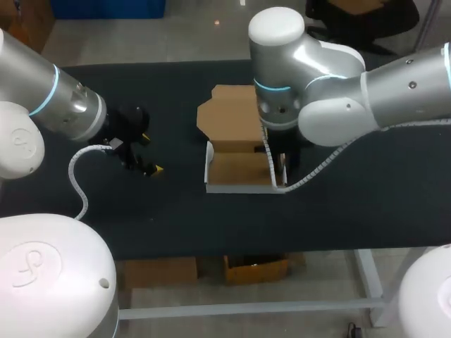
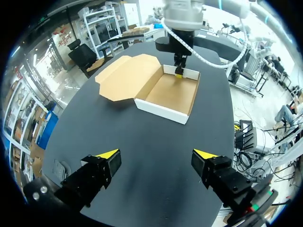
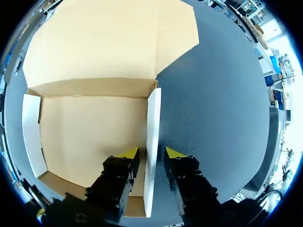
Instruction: Assemble the packaging by folding the flat box into shape, placing the metal phone stand inside, and closing the box properly
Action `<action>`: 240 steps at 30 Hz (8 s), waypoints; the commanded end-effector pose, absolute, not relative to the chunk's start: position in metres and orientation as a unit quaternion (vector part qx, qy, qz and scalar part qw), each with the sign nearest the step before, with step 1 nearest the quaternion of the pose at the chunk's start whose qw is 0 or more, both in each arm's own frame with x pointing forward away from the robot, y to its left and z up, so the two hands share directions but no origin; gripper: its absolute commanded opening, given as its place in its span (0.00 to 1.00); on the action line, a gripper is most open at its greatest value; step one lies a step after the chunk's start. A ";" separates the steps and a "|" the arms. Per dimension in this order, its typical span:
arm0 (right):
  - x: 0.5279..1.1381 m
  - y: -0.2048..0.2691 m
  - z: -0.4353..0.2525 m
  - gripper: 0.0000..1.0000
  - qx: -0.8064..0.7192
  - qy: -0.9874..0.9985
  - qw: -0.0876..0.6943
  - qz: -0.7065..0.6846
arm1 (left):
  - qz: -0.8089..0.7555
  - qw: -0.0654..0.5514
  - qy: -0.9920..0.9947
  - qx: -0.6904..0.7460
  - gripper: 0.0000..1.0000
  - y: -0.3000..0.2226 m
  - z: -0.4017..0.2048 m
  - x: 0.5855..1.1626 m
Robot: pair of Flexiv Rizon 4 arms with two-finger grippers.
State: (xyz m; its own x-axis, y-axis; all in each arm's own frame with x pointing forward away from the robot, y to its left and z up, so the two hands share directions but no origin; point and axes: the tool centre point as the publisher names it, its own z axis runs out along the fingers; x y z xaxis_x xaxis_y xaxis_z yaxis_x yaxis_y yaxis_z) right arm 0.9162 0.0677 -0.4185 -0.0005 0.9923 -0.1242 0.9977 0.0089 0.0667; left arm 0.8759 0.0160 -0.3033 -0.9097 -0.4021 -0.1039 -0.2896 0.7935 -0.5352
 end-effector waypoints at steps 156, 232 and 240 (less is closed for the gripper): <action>0.791 -0.043 -0.303 1.00 0.502 0.811 -0.114 0.279 | -0.273 0.025 0.912 -0.306 1.00 0.048 -0.268 0.859; 0.701 -0.139 -0.226 1.00 0.636 0.716 -0.148 0.249 | -0.245 0.008 0.788 -0.565 1.00 0.086 -0.166 0.794; 0.695 -0.142 -0.222 1.00 0.644 0.710 -0.157 0.239 | -0.242 0.002 0.780 -0.576 1.00 0.091 -0.157 0.792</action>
